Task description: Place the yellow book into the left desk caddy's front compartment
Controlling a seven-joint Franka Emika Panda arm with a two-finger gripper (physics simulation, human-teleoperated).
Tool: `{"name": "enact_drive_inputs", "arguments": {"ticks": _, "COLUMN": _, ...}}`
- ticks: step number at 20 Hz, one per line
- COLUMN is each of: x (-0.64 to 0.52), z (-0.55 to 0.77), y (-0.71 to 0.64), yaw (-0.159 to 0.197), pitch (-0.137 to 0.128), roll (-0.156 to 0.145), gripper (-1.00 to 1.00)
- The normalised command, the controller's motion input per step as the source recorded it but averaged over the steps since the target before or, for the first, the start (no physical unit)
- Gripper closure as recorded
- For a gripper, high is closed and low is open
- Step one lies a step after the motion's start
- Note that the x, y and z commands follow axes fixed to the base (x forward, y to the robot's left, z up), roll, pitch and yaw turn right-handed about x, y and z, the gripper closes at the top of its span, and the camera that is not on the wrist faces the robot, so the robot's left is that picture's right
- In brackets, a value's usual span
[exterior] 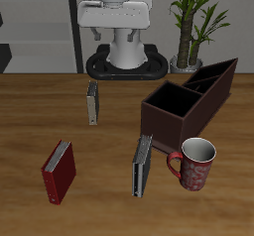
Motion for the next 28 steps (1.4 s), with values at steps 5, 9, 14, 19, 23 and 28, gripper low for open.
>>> {"name": "enact_drive_inputs", "arguments": {"ticks": 5, "x": -0.25, "z": -0.01, "y": -0.29, "yaw": -0.020, "pitch": -0.036, "roll": -0.038, "gripper": -1.00}}
{"name": "enact_drive_inputs", "arguments": {"ticks": 9, "x": -0.20, "z": -0.03, "y": -0.25, "yaw": -0.014, "pitch": -0.030, "roll": -0.013, "gripper": -1.00}}
{"name": "enact_drive_inputs", "arguments": {"ticks": 14, "x": -0.14, "z": -0.11, "y": -0.23, "yaw": 0.001, "pitch": -0.032, "roll": -0.046, "gripper": -1.00}}
{"name": "enact_drive_inputs", "arguments": {"ticks": 19, "x": -0.09, "z": -0.19, "y": -0.17, "yaw": 0.003, "pitch": -0.040, "roll": -0.043, "gripper": -1.00}}
{"name": "enact_drive_inputs", "arguments": {"ticks": 23, "x": -0.18, "z": -0.19, "y": -0.12, "yaw": -0.028, "pitch": -0.018, "roll": -0.025, "gripper": -1.00}}
{"name": "enact_drive_inputs", "arguments": {"ticks": 28, "x": -0.13, "z": -0.12, "y": 0.05, "yaw": 0.013, "pitch": -0.003, "roll": -0.001, "gripper": -1.00}}
